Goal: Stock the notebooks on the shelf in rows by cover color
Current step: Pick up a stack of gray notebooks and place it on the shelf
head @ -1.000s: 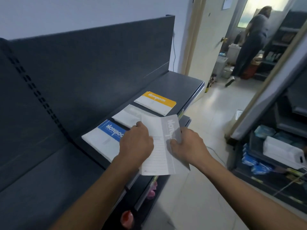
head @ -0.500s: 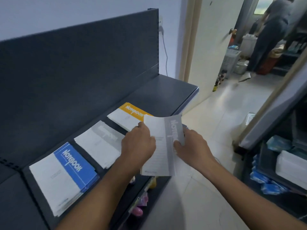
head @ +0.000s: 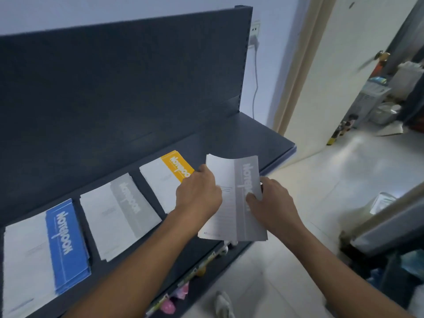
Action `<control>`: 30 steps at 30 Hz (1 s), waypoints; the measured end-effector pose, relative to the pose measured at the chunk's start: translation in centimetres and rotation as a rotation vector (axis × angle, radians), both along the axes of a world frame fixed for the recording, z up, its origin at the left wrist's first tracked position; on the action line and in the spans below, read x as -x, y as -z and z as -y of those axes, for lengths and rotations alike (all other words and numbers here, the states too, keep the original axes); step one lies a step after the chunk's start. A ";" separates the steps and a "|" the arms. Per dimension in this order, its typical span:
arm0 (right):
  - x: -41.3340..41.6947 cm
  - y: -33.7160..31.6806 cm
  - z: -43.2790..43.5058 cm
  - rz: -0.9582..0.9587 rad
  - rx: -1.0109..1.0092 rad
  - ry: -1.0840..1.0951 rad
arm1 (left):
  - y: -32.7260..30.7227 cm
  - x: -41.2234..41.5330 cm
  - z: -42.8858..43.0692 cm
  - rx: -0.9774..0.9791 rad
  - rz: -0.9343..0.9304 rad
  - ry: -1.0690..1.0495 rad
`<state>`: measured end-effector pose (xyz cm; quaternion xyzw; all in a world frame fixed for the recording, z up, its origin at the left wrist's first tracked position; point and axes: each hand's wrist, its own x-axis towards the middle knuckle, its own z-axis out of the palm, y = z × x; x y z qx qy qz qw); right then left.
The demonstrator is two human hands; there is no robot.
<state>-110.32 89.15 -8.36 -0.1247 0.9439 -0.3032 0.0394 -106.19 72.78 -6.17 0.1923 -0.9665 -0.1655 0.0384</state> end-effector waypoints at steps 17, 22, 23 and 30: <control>18.3 1.6 4.7 -0.001 -0.123 -0.211 | 3.9 13.5 2.4 -0.097 -0.015 -0.269; 21.5 2.3 6.9 0.006 -0.161 -0.310 | 4.1 14.9 3.5 -0.079 -0.011 -0.389; 22.2 2.5 7.4 0.008 -0.159 -0.330 | 4.1 15.3 3.7 -0.075 -0.009 -0.418; 25.6 3.8 9.5 0.049 -0.216 -0.468 | 5.1 17.3 4.1 -0.072 0.069 -0.541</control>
